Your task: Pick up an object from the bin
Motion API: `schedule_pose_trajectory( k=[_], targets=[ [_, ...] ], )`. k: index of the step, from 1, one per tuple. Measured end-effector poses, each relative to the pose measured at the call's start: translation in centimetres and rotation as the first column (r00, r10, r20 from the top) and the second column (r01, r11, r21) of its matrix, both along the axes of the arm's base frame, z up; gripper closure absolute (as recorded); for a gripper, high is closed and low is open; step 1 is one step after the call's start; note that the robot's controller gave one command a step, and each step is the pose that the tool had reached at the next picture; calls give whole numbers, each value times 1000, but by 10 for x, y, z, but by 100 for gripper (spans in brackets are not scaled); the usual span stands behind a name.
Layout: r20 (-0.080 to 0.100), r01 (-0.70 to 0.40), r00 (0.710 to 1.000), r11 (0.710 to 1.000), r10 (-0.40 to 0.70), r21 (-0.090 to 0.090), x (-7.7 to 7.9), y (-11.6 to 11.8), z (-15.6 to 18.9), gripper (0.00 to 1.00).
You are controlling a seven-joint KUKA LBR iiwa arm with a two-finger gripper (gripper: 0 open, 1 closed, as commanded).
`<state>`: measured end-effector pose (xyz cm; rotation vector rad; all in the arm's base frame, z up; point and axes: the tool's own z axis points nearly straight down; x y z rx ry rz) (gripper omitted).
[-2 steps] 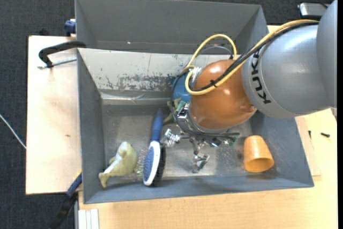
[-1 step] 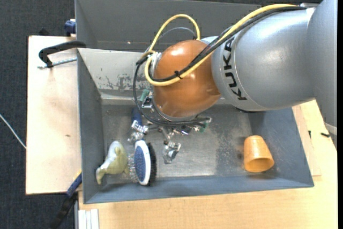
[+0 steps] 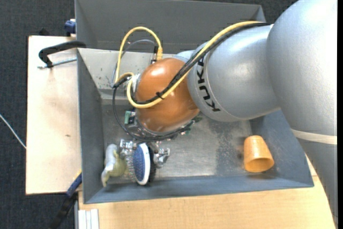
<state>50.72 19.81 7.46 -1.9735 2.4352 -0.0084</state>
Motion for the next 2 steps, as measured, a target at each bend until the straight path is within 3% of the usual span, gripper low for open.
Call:
schedule_pose_trajectory(
  k=[1, 2],
  targets=[
    [4, 0, 1000, 1000, 0, 6, 1, 2, 1, 100],
    [4, -166, 986, 986, 166, 5, -2, -1, 184, 100]
  ],
)
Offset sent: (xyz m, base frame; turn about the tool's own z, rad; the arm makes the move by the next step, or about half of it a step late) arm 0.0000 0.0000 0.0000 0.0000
